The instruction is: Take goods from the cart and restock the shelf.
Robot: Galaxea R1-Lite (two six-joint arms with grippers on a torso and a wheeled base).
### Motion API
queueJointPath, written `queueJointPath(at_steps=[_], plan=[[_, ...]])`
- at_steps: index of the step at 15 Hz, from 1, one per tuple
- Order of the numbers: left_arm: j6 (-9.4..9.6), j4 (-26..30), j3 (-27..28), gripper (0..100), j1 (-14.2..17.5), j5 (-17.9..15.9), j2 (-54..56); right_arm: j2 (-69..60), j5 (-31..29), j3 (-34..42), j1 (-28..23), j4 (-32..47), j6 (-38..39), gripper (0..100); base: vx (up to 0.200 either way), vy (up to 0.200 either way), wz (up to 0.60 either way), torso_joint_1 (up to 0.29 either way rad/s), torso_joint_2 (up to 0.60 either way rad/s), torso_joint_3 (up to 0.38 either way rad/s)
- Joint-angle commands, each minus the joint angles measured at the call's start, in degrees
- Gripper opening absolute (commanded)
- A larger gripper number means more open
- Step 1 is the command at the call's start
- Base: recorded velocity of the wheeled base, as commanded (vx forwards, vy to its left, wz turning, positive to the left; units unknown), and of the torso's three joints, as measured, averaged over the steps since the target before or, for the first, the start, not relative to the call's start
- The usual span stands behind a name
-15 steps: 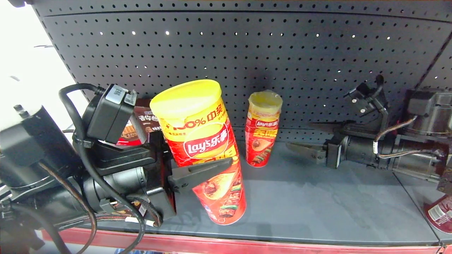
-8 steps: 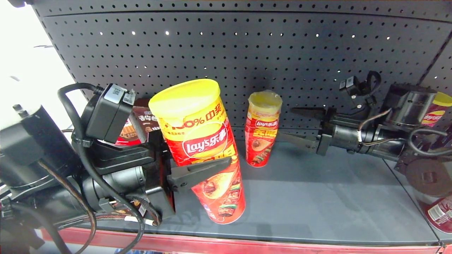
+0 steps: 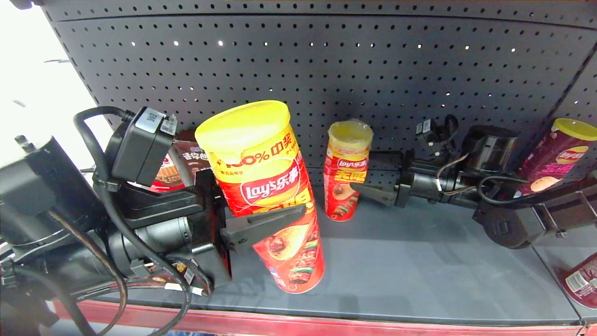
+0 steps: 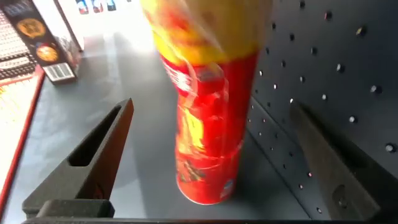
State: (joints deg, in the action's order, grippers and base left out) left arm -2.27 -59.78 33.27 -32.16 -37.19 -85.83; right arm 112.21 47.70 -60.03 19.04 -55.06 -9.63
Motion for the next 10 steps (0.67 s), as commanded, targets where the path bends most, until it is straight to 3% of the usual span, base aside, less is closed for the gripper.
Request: queueJointPath(at_steps=[1, 6, 10], plan=[[-0.02, 0.02, -0.31, 0, -0.01, 0.02, -0.04, 3.27, 0.9, -2.29, -0.06, -0.04, 0.14, 100, 0.0, 0.0, 0.0, 0.0, 0.0, 0.0], [-0.02, -0.07, -0.57, 0, -0.01, 0.02, -0.04, 5.82, 4.59, -4.92, -0.06, 0.84, 0.84, 100, 0.0, 0.0, 0.0, 0.0, 0.0, 0.0], [-0.02, 0.02, -0.57, 0, 0.08, 0.37, -0.04, 5.3, 7.67, -8.88, -0.23, 7.34, 0.84, 100, 0.0, 0.0, 0.0, 0.0, 0.0, 0.0]])
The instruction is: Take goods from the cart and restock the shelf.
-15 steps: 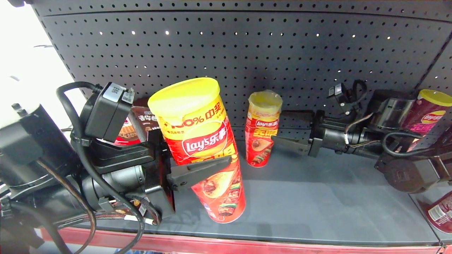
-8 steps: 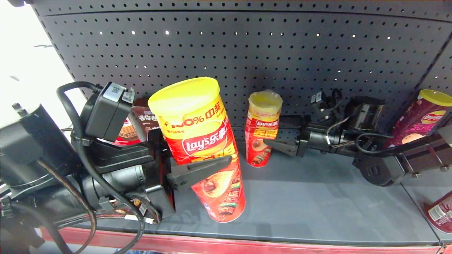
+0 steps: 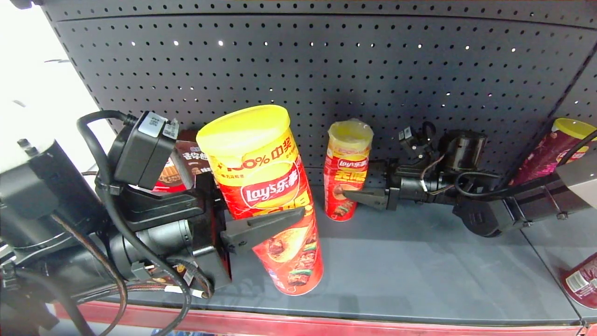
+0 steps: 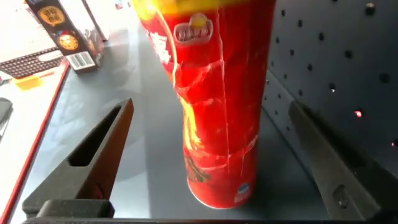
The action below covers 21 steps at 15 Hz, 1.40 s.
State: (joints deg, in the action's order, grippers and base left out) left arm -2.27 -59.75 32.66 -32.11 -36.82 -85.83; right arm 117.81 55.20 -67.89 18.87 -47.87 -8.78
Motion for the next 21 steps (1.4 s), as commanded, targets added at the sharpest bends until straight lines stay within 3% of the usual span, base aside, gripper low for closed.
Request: queueJointPath(at_steps=[1, 4, 21], plan=[[-0.02, -0.02, -0.05, 0, 0.03, -0.01, -0.04, -0.04, 0.17, -2.51, 0.03, 1.11, -0.1, 100, 0.0, 0.0, 0.0, 0.0, 0.0, 0.0], [-0.02, -0.11, -0.58, 0, 0.03, -0.01, -0.04, 1.19, 0.17, -5.68, 0.64, 3.22, -0.1, 100, 0.0, 0.0, 0.0, 0.0, 0.0, 0.0], [-0.02, -0.11, -0.75, 0, 1.26, -0.1, 0.05, 6.73, -0.27, -7.17, 2.4, 3.05, -0.45, 100, 0.0, 0.0, 0.0, 0.0, 0.0, 0.0]])
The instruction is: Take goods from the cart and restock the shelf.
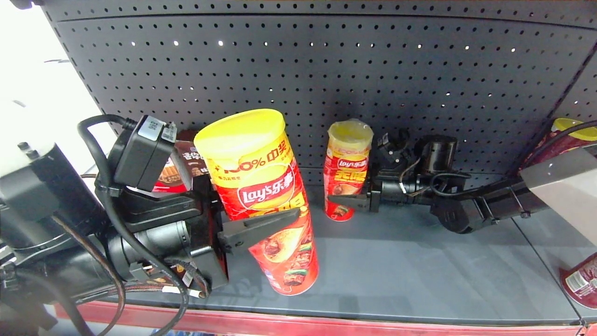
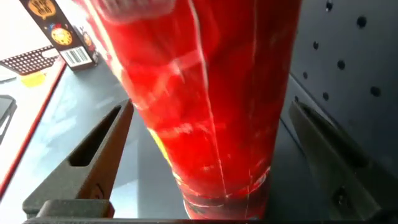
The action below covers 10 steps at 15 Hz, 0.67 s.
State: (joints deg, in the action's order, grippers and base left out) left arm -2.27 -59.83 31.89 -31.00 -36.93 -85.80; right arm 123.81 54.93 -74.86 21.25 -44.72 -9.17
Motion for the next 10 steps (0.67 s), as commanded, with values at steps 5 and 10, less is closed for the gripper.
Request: queueJointPath(at_steps=[5, 10], plan=[[-0.11, 0.15, -0.16, 0, 0.24, 0.19, 0.46, 1.61, -0.17, -1.08, 0.81, 0.07, -0.15, 0, 0.0, 0.0, 0.0, 0.0, 0.0, 0.0], [-0.02, -0.11, -0.78, 0, 0.59, -0.08, 0.72, -1.64, -0.53, 0.42, 0.81, -0.02, -0.06, 0, 0.0, 0.0, 0.0, 0.0, 0.0, 0.0]])
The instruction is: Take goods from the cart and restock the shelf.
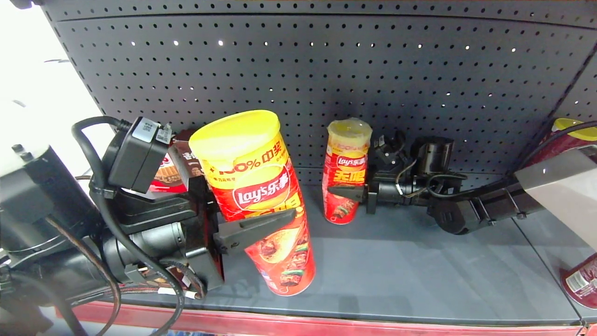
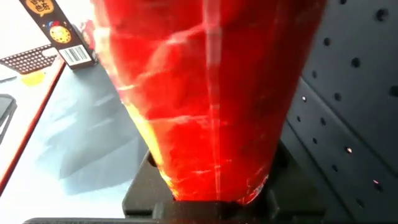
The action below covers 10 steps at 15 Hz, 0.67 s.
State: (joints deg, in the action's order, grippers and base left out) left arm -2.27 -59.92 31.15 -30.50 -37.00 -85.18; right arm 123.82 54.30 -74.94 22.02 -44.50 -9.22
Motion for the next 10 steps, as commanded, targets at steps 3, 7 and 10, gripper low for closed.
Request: queueJointPath(at_steps=[3, 7, 10], plan=[[0.07, -0.02, -0.39, 0, 0.18, 0.08, 0.19, -6.31, -6.13, 4.97, 2.24, -0.94, 0.08, 0, 0.0, 0.0, 0.0, 0.0, 0.0, 0.0], [0.07, 0.06, -0.39, 0, 0.88, 0.08, 0.98, -15.98, -9.3, 16.93, 7.25, -5.78, 0.43, 0, 0.0, 0.0, 0.0, 0.0, 0.0, 0.0], [0.07, 0.15, -0.39, 0, 0.88, 0.08, 0.98, -22.57, -10.88, 28.35, 8.13, -10.7, 0.34, 0, 0.0, 0.0, 0.0, 0.0, 0.0, 0.0]])
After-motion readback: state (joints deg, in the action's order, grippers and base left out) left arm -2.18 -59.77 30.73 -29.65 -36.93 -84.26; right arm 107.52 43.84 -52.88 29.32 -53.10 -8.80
